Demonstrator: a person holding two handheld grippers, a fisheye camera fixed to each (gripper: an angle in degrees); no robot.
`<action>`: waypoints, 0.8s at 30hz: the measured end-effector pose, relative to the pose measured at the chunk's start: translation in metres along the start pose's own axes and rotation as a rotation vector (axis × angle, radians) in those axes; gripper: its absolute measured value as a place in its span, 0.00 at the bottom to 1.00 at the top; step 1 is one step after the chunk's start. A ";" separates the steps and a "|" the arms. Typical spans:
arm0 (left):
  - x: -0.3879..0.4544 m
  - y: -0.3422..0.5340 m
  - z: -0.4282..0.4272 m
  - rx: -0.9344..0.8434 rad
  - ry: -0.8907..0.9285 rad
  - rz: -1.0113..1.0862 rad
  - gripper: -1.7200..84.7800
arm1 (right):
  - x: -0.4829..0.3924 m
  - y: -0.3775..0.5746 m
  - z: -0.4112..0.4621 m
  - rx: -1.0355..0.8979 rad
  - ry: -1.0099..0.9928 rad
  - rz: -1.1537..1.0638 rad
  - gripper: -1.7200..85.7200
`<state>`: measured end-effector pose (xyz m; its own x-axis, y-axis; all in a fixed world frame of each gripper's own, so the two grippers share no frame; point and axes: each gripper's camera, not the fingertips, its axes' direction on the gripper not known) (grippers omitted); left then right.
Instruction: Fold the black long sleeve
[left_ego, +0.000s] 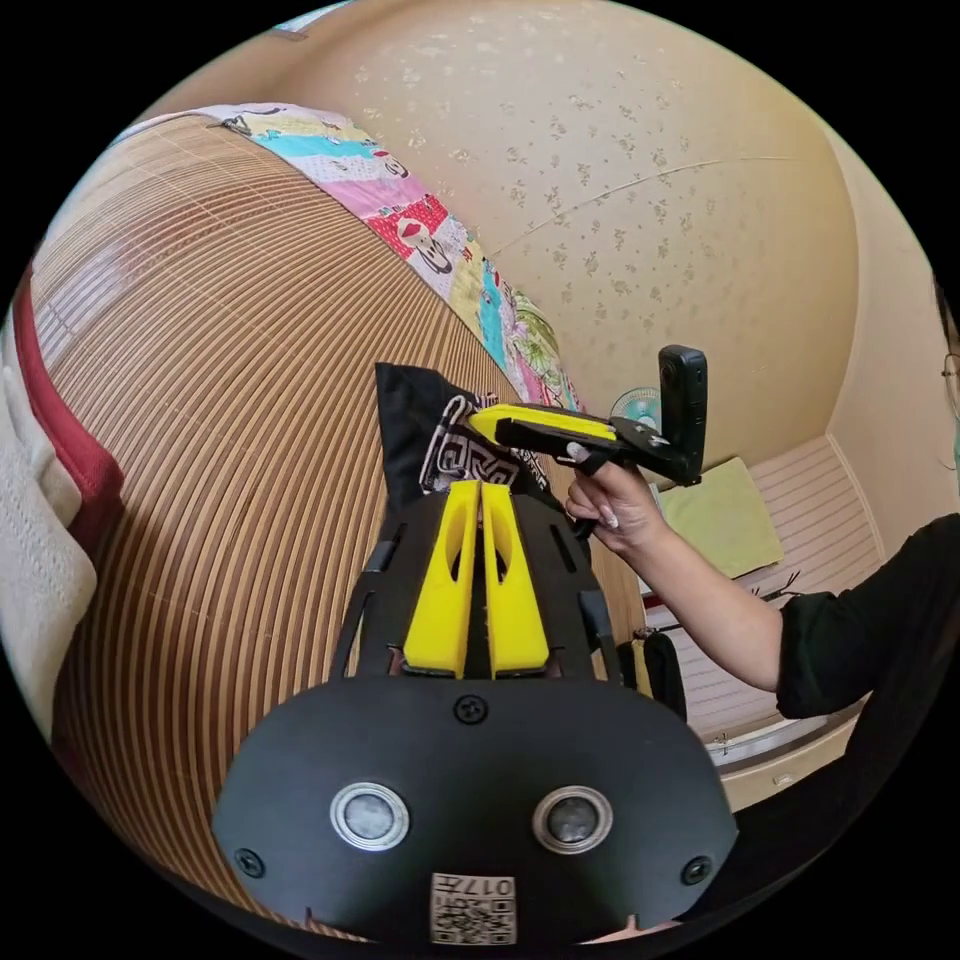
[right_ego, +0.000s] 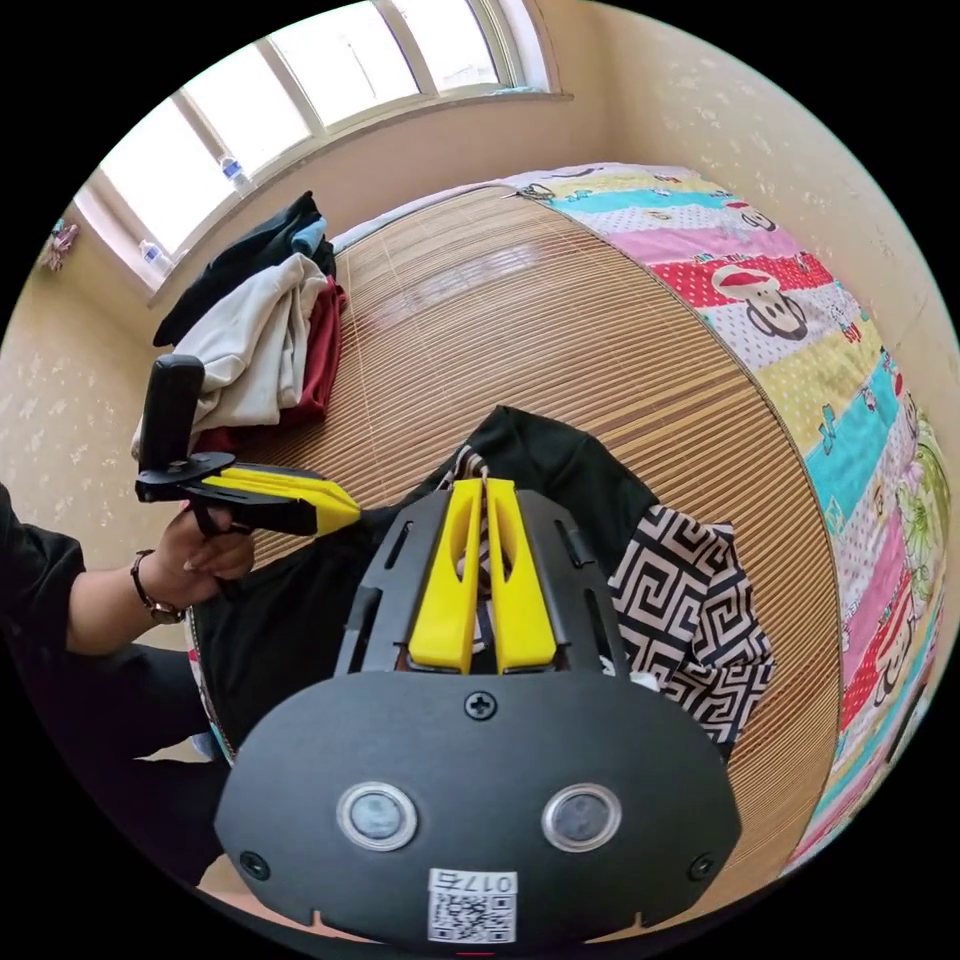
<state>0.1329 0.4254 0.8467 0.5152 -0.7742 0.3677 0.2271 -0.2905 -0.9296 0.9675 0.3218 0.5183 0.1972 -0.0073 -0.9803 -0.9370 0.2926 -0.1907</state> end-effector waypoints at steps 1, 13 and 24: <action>-0.001 -0.001 -0.003 0.011 0.003 0.007 0.02 | 0.004 0.003 -0.009 0.036 -0.022 0.020 0.03; 0.001 -0.037 0.052 -0.065 -0.166 0.019 0.07 | 0.031 0.029 -0.038 0.118 -0.147 0.086 0.03; -0.075 0.005 -0.001 0.052 0.012 -0.177 0.01 | 0.075 0.103 -0.099 0.300 -0.061 0.429 0.08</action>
<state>0.0948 0.4816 0.8140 0.4533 -0.7203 0.5251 0.3559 -0.3939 -0.8475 0.8574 0.2561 0.4203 -0.1617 0.2264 -0.9605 -0.8151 0.5181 0.2593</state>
